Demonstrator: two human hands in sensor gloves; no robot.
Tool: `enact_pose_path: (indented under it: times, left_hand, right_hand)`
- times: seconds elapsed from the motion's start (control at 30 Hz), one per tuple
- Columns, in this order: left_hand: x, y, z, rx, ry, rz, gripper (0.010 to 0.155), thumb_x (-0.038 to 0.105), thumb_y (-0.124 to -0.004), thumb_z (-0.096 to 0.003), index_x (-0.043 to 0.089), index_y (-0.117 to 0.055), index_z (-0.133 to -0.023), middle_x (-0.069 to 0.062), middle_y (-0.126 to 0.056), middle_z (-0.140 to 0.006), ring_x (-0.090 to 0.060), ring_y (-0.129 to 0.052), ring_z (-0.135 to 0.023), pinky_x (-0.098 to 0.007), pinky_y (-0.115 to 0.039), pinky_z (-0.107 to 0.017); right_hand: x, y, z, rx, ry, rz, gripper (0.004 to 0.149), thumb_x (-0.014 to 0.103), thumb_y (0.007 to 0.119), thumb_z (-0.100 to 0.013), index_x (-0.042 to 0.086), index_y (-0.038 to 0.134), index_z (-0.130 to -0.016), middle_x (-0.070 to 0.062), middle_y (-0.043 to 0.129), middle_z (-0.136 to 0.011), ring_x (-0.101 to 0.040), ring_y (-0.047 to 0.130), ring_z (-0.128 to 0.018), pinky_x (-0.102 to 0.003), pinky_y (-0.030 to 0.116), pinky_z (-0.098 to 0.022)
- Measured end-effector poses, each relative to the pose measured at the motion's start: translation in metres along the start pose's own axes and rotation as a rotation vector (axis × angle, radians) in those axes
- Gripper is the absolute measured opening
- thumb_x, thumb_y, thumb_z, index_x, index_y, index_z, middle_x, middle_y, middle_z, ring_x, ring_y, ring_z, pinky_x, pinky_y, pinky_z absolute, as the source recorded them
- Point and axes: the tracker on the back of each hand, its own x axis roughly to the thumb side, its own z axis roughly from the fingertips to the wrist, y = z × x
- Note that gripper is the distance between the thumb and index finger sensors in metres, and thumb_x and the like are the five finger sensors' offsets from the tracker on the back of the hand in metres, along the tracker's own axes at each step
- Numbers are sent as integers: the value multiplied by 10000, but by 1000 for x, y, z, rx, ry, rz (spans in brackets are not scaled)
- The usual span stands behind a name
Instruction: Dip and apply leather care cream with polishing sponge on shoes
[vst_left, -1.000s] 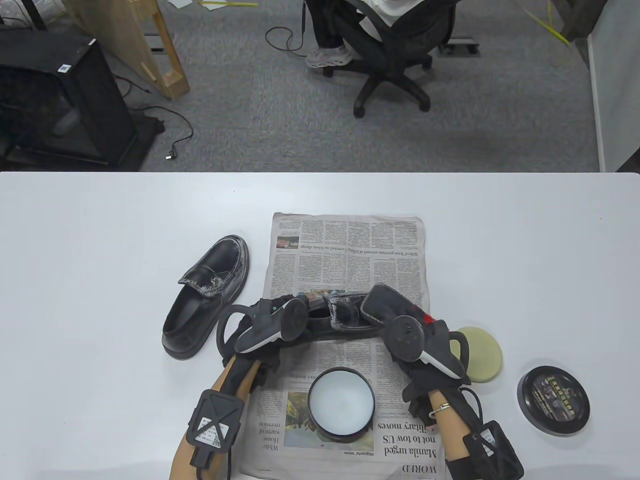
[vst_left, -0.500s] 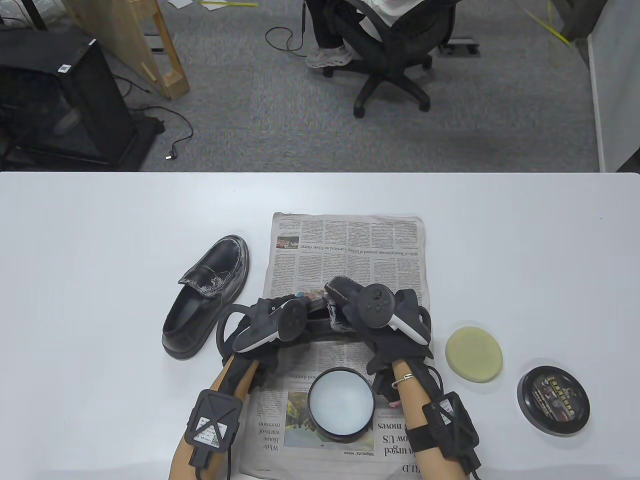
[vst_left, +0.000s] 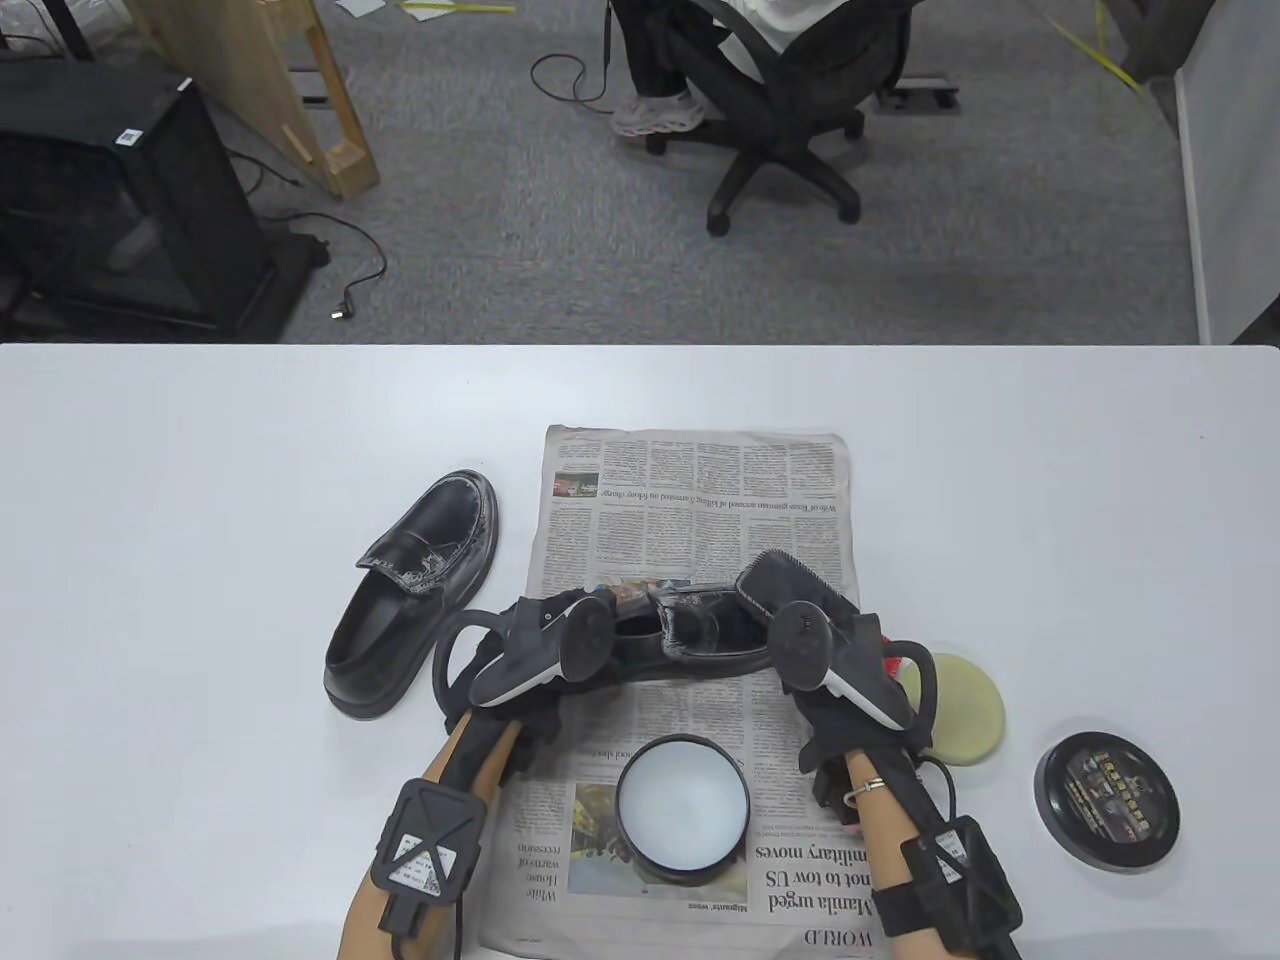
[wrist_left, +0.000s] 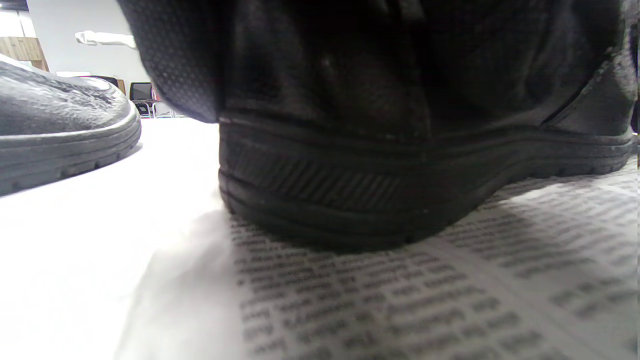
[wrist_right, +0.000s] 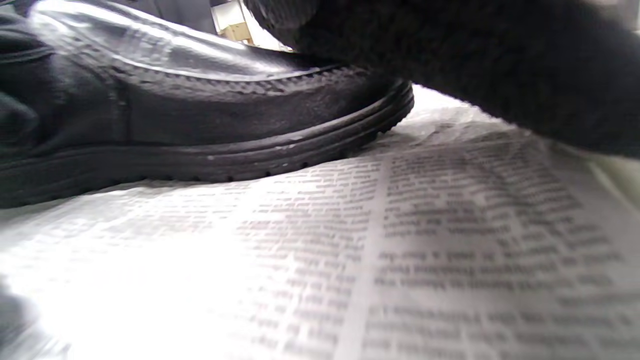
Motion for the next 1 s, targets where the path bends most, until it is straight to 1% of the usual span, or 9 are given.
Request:
enact_pose_path:
  times: [0.17,0.27,0.33,0.37,0.5,0.6,0.8,0.87,1.0]
  left_hand:
    - [0,0,-1,-9,-17,-1,766,601,-847,-348,319,-689,-1043,-5,-847,-1053,-253,-867,-907,-449,-785,-653]
    - [0,0,-1,-14,-25,6,764,597,-851,-346,325,-689,-1041,-2,-840,-1062,-254,-860,-920,-455,-779,-664]
    - [0,0,-1,-15,-30,10,764,592,-854,-347,329,-684,-1043,1,-836,-1066,-253,-856,-928,-457,-775,-671]
    - [0,-1,-1,-15,-32,11,764,591,-855,-346,332,-682,-1043,2,-834,-1069,-252,-854,-931,-458,-774,-673]
    - [0,-1,-1,-13,-40,10,764,589,-857,-347,333,-680,-1045,4,-832,-1071,-253,-853,-934,-456,-772,-679]
    - [0,-1,-1,-8,-34,9,759,594,-852,-352,336,-679,-1045,3,-835,-1067,-247,-858,-923,-450,-776,-672]
    - [0,0,0,0,-13,-1,766,608,-842,-354,326,-679,-1047,-2,-849,-1047,-241,-873,-895,-437,-791,-646]
    - [0,0,0,0,-9,-6,773,612,-839,-354,318,-679,-1050,-3,-851,-1045,-241,-875,-891,-435,-793,-642]
    - [1,0,0,-3,-2,-11,775,612,-838,-354,310,-683,-1050,-6,-853,-1043,-243,-877,-888,-440,-794,-635]
  right_hand:
    - [26,-6,19,-30,-150,-25,524,336,522,-645,112,516,-1119,-180,545,-1136,-432,632,-1009,-506,640,-714]
    - [50,-12,18,-28,-245,-190,526,341,508,-650,117,504,-1126,-177,537,-1145,-428,619,-1023,-523,628,-722]
    - [60,-15,11,-13,-259,-214,523,344,501,-653,137,492,-1133,-159,516,-1165,-427,574,-1051,-557,577,-736]
    - [61,-16,6,-6,-255,-205,523,355,488,-655,154,482,-1138,-137,510,-1178,-413,560,-1067,-567,555,-741]
    - [53,-9,-23,113,-151,-277,518,378,464,-661,194,457,-1145,-88,463,-1205,-382,458,-1105,-600,421,-737]
    - [40,-5,-36,121,-55,-210,515,377,462,-661,195,466,-1143,-76,460,-1204,-371,429,-1108,-587,382,-736]
    - [17,-2,-32,93,39,-84,515,375,481,-654,210,454,-1141,-70,422,-1205,-376,383,-1106,-587,388,-731]
    - [10,-2,-24,80,47,-16,517,373,482,-652,214,439,-1142,-74,406,-1205,-387,390,-1102,-584,402,-731]
    - [3,-1,-8,50,25,27,515,356,502,-649,196,444,-1135,-110,416,-1188,-410,461,-1083,-565,486,-728]
